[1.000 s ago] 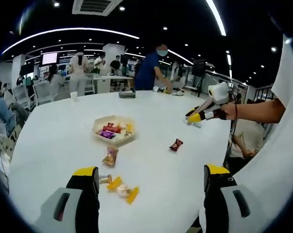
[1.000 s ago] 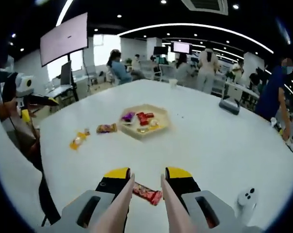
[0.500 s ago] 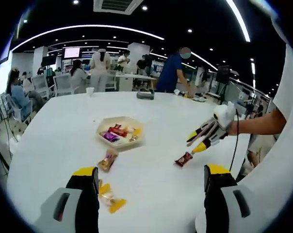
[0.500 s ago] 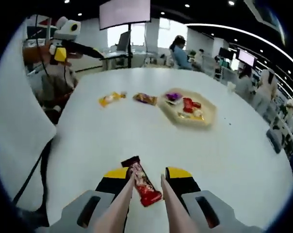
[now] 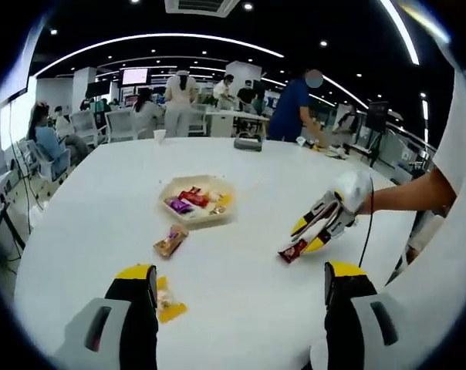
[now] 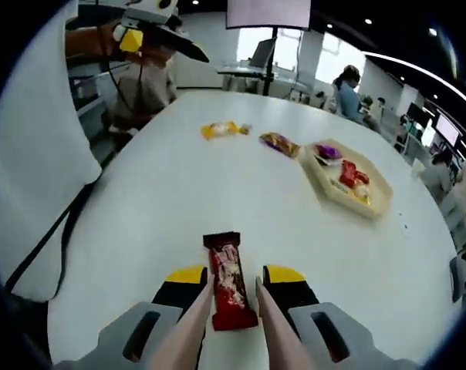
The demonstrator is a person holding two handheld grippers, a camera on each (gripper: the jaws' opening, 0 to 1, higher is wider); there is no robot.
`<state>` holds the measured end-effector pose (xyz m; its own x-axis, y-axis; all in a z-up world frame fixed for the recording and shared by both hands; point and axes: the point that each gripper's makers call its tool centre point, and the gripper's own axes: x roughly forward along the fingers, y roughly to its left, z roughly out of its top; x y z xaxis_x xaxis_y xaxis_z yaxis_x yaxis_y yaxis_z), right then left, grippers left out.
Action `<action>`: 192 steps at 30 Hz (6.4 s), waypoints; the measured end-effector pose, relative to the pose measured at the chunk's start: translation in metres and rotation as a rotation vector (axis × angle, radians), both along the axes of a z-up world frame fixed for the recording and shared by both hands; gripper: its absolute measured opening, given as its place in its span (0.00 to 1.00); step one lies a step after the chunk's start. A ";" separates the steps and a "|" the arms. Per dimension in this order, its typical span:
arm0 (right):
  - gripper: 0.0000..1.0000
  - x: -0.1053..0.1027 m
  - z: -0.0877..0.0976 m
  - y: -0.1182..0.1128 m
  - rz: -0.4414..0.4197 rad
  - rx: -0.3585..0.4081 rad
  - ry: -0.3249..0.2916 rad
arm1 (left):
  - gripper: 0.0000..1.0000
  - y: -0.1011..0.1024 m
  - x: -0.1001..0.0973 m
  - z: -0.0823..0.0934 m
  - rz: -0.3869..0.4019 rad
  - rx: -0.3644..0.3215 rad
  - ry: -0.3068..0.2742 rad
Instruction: Place the target food into the container with the food tongs after gripping and lifting it, then release it inside without dropping or visibly crushing the food.
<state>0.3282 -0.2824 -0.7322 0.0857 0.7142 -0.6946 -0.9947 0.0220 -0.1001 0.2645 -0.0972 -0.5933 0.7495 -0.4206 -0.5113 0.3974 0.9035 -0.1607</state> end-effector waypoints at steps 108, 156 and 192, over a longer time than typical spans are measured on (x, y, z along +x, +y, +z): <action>0.22 0.180 0.153 0.112 -0.873 0.328 -0.024 | 0.91 0.132 0.061 0.011 -0.371 -0.037 -0.116; 0.22 0.265 0.145 0.108 -0.838 0.209 -0.075 | 0.98 0.162 0.058 0.016 -0.201 -0.053 -0.188; 0.27 0.196 0.176 0.091 -0.892 0.303 -0.087 | 0.96 0.135 0.048 0.013 -0.283 -0.072 -0.176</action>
